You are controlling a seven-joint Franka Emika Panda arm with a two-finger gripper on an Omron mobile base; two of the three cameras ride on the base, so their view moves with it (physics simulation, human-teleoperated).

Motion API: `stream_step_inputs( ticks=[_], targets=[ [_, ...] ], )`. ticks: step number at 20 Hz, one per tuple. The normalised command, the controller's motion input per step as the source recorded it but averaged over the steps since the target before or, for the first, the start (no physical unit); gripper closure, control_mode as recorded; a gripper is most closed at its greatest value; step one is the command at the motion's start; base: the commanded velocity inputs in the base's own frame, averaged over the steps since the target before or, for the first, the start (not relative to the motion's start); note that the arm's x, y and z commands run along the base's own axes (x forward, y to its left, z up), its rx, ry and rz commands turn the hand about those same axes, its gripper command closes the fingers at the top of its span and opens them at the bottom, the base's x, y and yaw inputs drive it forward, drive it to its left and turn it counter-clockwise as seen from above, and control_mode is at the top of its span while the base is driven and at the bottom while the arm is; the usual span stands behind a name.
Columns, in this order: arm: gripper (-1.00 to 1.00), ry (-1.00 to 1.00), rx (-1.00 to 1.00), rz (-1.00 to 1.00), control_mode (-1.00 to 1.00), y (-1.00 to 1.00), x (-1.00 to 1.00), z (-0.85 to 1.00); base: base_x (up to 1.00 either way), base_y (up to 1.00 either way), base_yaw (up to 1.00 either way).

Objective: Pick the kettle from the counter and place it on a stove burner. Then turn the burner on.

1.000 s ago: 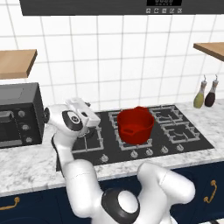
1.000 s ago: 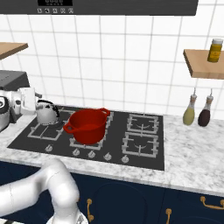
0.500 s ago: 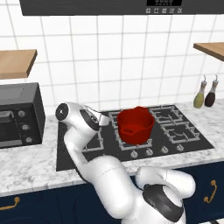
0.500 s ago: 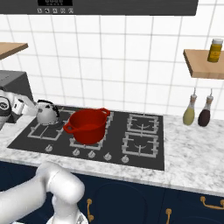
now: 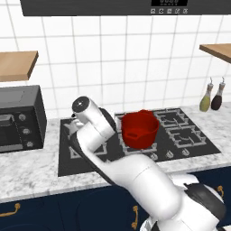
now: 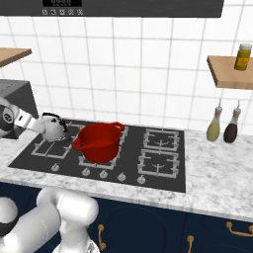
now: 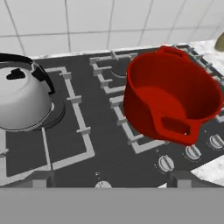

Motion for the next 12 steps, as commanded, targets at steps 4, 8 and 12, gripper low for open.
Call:
stream_step_inputs(
  ticks=[4, 8, 12],
  targets=[
    [-1.0, 0.45, 0.07, 0.06, -1.0, 0.0, -0.33, -0.03, 0.0, 0.0, 0.0],
    [-1.0, 0.44, 0.11, 0.0, -1.0, 0.0, -0.17, -0.14, 0.0, 0.0, 0.0],
    [-1.0, 0.26, 0.14, 0.0, -1.0, 0.0, -0.01, -0.38, 0.0, 0.0, 0.0]
  ],
)
